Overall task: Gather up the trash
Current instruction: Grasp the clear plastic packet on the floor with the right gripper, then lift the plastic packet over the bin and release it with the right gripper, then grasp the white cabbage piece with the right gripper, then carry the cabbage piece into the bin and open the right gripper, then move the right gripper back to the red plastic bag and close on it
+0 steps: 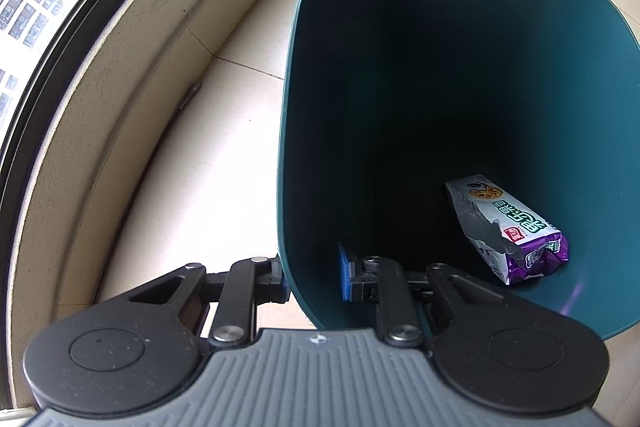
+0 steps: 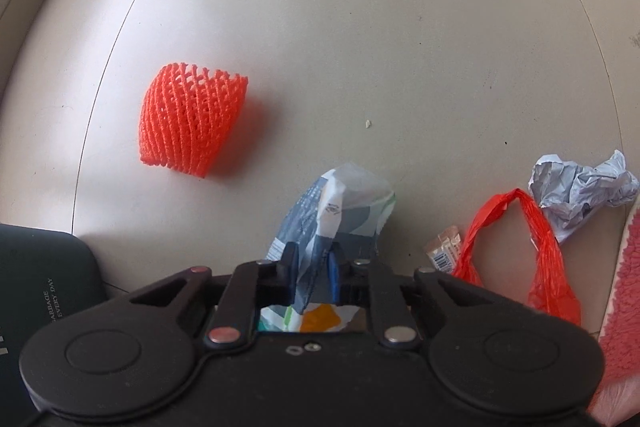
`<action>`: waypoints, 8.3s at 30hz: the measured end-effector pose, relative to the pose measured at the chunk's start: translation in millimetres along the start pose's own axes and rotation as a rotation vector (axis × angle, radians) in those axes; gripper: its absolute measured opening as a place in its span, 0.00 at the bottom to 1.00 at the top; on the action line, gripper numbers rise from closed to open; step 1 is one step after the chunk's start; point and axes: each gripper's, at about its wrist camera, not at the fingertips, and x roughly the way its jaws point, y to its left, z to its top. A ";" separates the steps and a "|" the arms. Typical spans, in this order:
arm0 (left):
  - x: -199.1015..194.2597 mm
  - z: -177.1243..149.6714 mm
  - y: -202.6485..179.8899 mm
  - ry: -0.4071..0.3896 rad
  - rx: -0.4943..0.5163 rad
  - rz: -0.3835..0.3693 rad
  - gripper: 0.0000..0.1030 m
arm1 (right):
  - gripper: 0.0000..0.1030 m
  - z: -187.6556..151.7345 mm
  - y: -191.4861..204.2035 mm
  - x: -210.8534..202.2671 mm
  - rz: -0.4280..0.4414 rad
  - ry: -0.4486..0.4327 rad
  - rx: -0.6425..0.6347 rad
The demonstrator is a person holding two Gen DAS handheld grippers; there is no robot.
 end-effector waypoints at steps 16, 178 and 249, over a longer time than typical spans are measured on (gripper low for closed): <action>-2.0 -0.7 1.6 -0.004 -0.008 -0.008 0.20 | 0.04 -29.0 67.2 -171.6 0.167 -0.135 -0.321; -9.2 -0.1 17.9 -0.009 -0.027 -0.051 0.20 | 0.61 -63.6 243.0 -259.7 0.309 -0.187 -0.723; -9.8 -1.1 17.0 -0.013 -0.027 -0.044 0.20 | 0.81 -42.9 -11.7 -135.2 0.019 0.018 -0.296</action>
